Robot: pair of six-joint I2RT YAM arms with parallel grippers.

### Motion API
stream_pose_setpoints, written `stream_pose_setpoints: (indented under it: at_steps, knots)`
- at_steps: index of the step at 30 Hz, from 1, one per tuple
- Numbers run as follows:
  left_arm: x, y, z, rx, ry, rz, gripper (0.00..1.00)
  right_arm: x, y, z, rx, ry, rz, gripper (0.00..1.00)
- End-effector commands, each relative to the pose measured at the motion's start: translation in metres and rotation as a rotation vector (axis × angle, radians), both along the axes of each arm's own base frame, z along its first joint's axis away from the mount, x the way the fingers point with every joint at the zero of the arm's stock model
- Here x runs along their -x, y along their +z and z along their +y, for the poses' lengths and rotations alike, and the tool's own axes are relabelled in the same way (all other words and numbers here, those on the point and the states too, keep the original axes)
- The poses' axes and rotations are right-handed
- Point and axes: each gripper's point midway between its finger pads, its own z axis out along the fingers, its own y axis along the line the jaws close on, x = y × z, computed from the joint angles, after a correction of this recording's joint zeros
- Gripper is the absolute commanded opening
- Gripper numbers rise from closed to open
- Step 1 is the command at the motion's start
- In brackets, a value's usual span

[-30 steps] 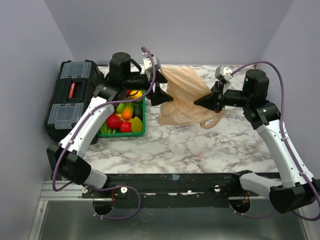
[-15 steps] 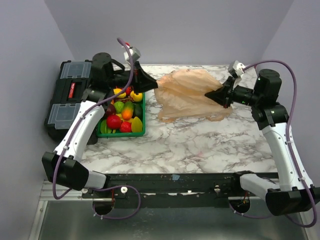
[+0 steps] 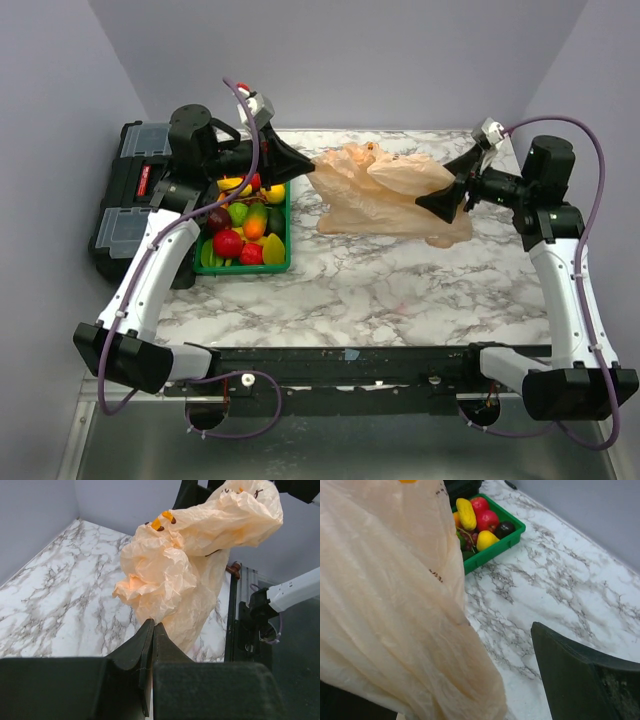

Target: Place the fake fruits into the plastic bag and tie a complex knot

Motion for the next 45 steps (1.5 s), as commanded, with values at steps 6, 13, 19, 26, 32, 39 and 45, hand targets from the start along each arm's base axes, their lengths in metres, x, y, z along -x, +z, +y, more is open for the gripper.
stream_pose_setpoints:
  at_steps: [6,13,19,26,32,39,45]
  knots:
    - [-0.014,-0.01,-0.005,0.009,0.109,0.076,0.0,-0.006,0.031,-0.004,-0.018,-0.159,-0.094,1.0]
    - [-0.027,-0.054,-0.001,-0.05,0.181,0.222,0.0,-0.01,-0.045,-0.019,0.119,-0.213,0.133,1.0]
    - [-0.01,-0.11,-0.01,-0.147,0.106,0.138,0.0,-0.004,-0.063,-0.022,0.124,-0.228,0.122,1.0]
    - [0.023,-0.161,-0.015,-0.297,-0.016,-0.108,0.0,0.001,-0.099,-0.021,0.176,-0.179,0.142,1.0]
    - [0.035,-0.167,-0.016,-0.329,-0.052,-0.182,0.0,-0.007,-0.081,-0.014,0.158,-0.125,0.04,1.0]
    - [0.043,-0.171,-0.021,-0.361,-0.09,-0.251,0.0,-0.017,-0.062,0.009,0.132,-0.007,-0.039,1.0]
    - [0.044,-0.175,-0.023,-0.384,-0.104,-0.303,0.0,-0.024,-0.073,0.024,0.202,0.077,-0.11,1.0]
